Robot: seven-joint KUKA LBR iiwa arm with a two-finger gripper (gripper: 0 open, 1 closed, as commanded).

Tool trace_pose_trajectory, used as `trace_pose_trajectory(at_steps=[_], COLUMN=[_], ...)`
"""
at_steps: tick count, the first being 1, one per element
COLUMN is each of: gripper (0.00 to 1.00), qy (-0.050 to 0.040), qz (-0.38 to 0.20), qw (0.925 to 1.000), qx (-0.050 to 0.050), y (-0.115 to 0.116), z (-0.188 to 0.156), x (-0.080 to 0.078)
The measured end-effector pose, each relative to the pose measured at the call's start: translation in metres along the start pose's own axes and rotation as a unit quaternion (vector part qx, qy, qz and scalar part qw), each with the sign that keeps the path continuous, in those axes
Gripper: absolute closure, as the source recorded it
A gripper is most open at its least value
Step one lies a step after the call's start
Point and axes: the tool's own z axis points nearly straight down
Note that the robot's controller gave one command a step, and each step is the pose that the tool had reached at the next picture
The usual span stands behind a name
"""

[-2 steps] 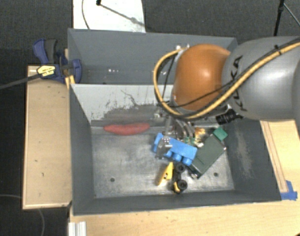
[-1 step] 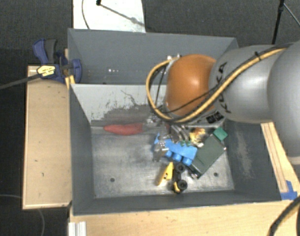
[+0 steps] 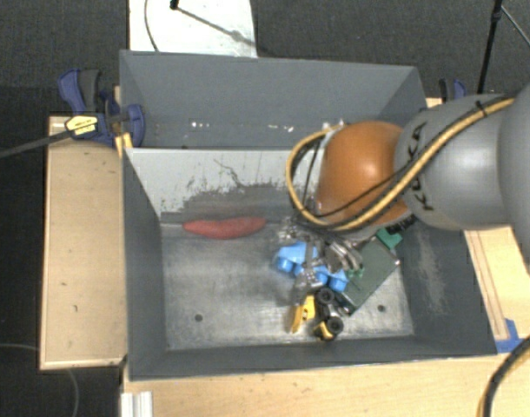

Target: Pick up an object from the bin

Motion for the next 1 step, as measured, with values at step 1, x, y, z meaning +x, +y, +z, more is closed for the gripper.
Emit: trace_pose_trajectory(at_steps=[1], gripper=[1.0], qy=[-0.004], qz=[0.028], qw=[0.9996], qx=[0.001], y=[-0.0393], z=[0.0205], x=[0.0113])
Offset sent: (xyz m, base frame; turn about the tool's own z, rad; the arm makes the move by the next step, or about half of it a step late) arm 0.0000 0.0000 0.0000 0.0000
